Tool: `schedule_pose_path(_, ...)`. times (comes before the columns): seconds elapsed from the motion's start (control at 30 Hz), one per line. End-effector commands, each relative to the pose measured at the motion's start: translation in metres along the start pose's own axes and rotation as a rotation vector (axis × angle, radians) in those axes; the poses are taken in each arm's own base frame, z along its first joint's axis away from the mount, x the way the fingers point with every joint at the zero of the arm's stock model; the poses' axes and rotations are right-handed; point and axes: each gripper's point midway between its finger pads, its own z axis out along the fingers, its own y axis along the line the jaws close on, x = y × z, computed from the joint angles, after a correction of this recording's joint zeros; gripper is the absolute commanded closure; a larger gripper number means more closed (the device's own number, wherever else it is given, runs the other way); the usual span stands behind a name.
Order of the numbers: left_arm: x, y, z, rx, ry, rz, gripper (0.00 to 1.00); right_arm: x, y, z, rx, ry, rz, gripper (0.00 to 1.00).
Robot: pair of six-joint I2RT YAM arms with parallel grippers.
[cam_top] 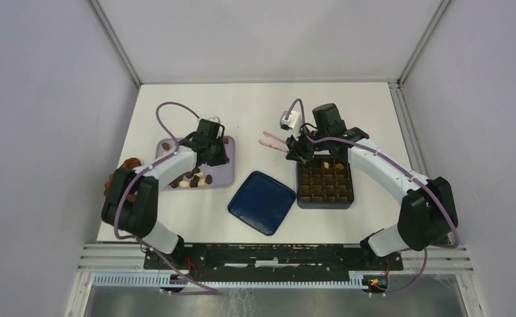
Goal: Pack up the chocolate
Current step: Move the plate to the center of the board.
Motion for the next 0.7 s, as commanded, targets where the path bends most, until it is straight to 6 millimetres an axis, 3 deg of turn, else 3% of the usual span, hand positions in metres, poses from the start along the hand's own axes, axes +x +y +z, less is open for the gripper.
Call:
schedule_pose_path(0.0, -0.02, 0.002, 0.021, -0.032, -0.026, 0.063, 0.83, -0.018, 0.003, -0.003, -0.022, -0.054, -0.028, 0.6)
schedule_pose_path(0.1, -0.014, 0.0, 0.032, -0.021, 0.011, 0.068, 0.84, -0.015, 0.005, -0.002, -0.032, -0.052, -0.025, 0.6)
schedule_pose_path(0.3, 0.007, -0.027, 0.048, 0.1, 0.113, 0.08, 0.87, -0.011, 0.003, -0.001, -0.027, -0.039, -0.028, 0.6)
schedule_pose_path(0.67, 0.013, -0.096, 0.069, 0.262, 0.14, 0.099, 0.87, 0.002, -0.011, 0.003, 0.019, 0.023, -0.024, 0.6)
